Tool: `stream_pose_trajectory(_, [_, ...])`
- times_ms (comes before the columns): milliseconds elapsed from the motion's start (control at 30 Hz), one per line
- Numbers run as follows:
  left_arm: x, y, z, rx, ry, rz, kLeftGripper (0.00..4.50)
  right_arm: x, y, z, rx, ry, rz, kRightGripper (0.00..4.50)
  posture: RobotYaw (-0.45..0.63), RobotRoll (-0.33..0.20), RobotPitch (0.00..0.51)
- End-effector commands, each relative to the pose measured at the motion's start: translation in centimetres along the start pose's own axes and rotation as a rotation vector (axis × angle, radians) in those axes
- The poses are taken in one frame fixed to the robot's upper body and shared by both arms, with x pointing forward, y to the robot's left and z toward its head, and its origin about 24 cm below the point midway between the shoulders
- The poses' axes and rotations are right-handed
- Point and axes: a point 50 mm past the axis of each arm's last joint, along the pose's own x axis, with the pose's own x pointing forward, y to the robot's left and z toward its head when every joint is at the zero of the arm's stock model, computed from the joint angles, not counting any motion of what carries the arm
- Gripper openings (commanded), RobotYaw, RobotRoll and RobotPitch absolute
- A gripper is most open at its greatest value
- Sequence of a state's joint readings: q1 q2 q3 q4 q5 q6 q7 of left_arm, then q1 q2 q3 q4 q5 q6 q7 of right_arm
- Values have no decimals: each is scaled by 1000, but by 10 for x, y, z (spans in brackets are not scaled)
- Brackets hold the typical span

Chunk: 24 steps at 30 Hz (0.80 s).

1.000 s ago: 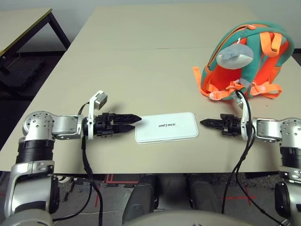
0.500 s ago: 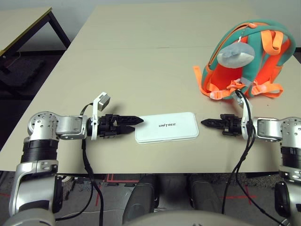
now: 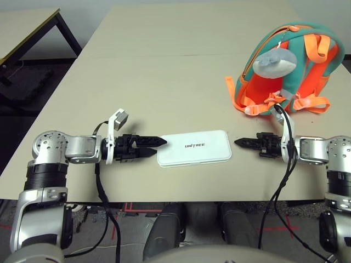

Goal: Put the pencil case into the backpack and zip it.

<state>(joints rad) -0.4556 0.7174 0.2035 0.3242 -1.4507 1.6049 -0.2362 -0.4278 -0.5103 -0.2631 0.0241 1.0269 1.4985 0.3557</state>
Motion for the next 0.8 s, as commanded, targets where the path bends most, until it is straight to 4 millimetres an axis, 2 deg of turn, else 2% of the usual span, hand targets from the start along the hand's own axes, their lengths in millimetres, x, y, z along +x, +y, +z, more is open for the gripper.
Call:
stream_pose_trajectory(33, [2,9,-5,-35,16,35,4500,-1,6,3,-24,-7,14,65,-48,0,151])
stream_pose_trajectory(500, [10,15,-11,-65,57,35,4500,8,14,2,-38,14,52,65,-48,0,142])
stream_pose_trajectory(800, [12,15,-11,-65,64,31,4500,22,26,-2,-50,41,103,65,-46,0,140])
